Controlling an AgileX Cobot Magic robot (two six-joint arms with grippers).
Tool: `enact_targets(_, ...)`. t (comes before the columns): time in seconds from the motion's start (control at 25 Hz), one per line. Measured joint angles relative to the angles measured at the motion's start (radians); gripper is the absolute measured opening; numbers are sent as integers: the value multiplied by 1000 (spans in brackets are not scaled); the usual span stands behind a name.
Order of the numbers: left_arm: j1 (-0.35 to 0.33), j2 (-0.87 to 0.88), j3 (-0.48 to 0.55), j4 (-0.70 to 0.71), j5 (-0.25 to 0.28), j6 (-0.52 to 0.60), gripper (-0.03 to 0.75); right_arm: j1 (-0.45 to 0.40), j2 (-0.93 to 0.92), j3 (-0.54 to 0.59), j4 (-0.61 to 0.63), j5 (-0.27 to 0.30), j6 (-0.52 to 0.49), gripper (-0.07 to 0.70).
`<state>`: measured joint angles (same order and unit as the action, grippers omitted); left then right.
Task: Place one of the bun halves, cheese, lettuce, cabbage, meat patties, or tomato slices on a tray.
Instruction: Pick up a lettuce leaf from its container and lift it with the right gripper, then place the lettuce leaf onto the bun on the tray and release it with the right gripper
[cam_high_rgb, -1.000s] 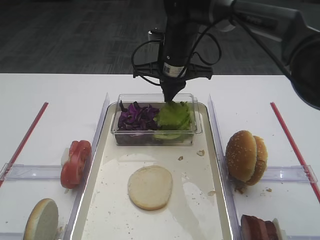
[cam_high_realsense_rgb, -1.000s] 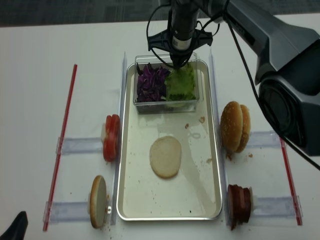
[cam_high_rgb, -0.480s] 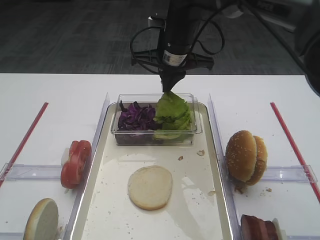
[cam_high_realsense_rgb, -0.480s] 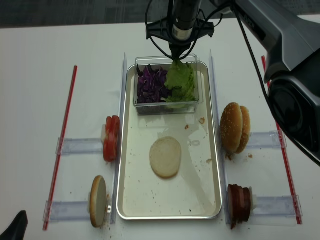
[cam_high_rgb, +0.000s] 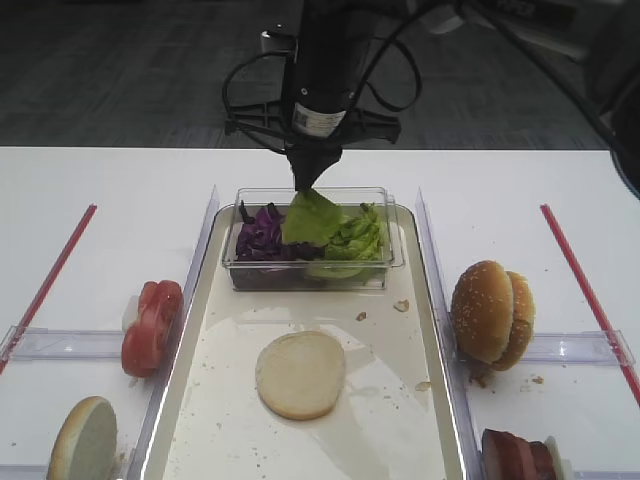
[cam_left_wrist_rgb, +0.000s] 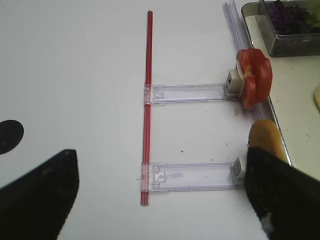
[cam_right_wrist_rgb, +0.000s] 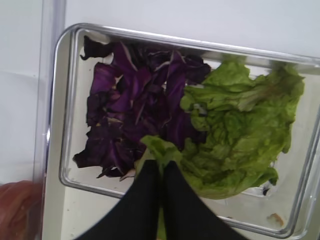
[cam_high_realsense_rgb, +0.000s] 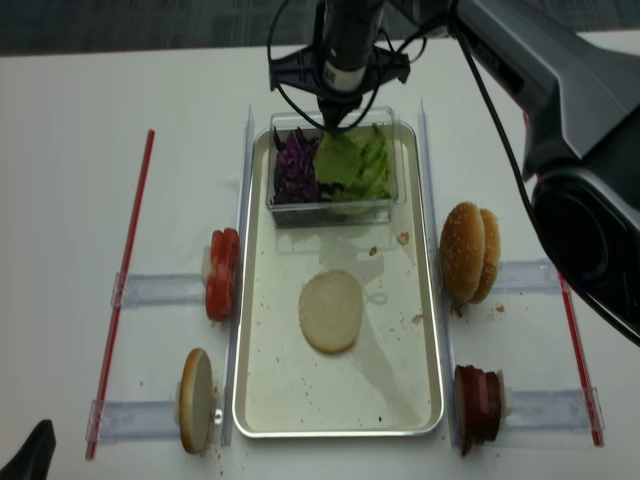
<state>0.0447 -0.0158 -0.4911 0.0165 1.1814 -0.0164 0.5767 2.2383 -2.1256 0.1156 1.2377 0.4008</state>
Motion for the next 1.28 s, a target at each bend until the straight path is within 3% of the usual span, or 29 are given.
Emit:
enact_targets(0.16, 0, 0, 0, 0, 0, 0, 618, 27, -35, 45, 2, 0, 42, 50)
enact_targets(0.52, 0, 0, 0, 0, 0, 0, 618, 73, -164, 290, -34, 0, 93, 50)
enact_targets(1.08, 0, 0, 0, 0, 0, 0, 617, 214, -216, 370, -32, -6, 184, 50)
enact_targets(1.28, 0, 0, 0, 0, 0, 0, 617, 220, -222, 490, -29, -14, 192, 50)
